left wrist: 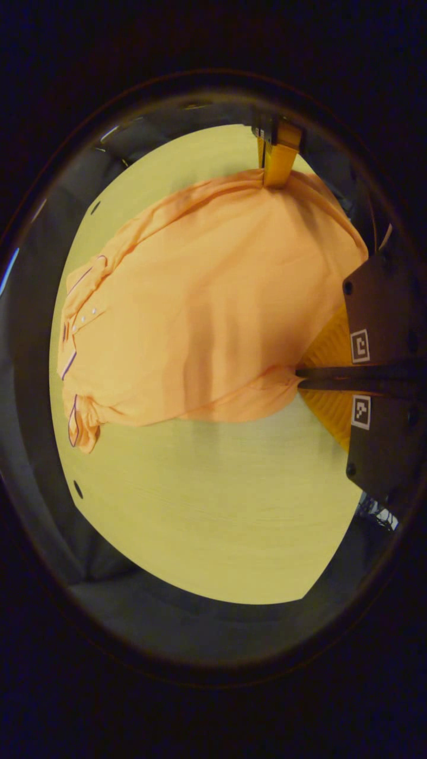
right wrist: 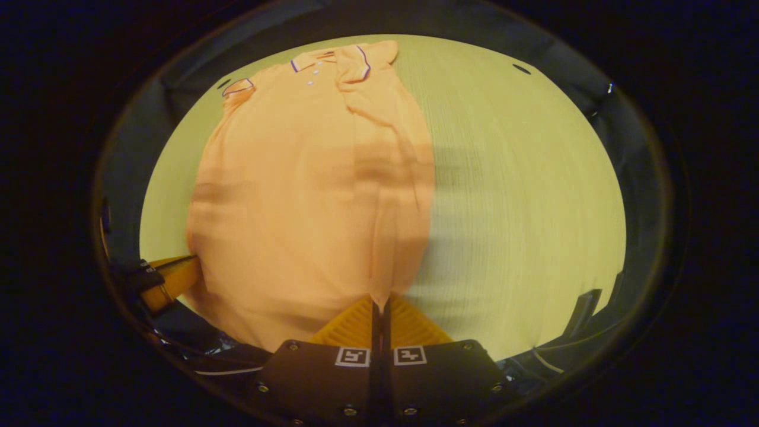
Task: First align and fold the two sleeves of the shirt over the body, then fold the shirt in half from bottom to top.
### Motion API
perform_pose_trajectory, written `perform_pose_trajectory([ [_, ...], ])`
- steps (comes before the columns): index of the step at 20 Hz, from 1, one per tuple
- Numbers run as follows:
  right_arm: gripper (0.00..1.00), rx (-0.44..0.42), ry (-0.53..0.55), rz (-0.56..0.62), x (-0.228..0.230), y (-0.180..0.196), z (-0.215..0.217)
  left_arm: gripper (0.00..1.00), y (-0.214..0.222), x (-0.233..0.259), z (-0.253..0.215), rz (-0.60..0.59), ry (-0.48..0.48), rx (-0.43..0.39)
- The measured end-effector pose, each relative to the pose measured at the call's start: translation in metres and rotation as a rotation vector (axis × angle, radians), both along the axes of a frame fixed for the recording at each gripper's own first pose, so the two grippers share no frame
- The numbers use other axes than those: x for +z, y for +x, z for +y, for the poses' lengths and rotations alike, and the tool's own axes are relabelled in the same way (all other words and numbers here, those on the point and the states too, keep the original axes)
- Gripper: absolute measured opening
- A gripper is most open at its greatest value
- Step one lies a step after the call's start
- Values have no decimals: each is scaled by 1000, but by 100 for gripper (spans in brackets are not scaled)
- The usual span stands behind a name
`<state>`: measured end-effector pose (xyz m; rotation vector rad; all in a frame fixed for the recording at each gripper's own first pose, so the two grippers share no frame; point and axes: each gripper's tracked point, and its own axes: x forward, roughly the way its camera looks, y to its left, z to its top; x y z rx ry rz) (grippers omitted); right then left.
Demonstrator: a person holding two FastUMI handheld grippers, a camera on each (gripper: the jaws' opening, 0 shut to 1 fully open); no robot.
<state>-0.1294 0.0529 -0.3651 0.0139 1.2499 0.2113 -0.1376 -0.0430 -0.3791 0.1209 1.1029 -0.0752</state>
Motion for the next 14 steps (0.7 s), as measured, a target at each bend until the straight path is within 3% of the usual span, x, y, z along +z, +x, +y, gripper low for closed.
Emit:
perform_pose_trajectory([
  [7,0,-20,92,-86,42,50,21,6,64,40,-4,-108,-16,5],
  [14,1,-11,129,-214,87,151,35,6,153,72,2,-191,-40,49],
])
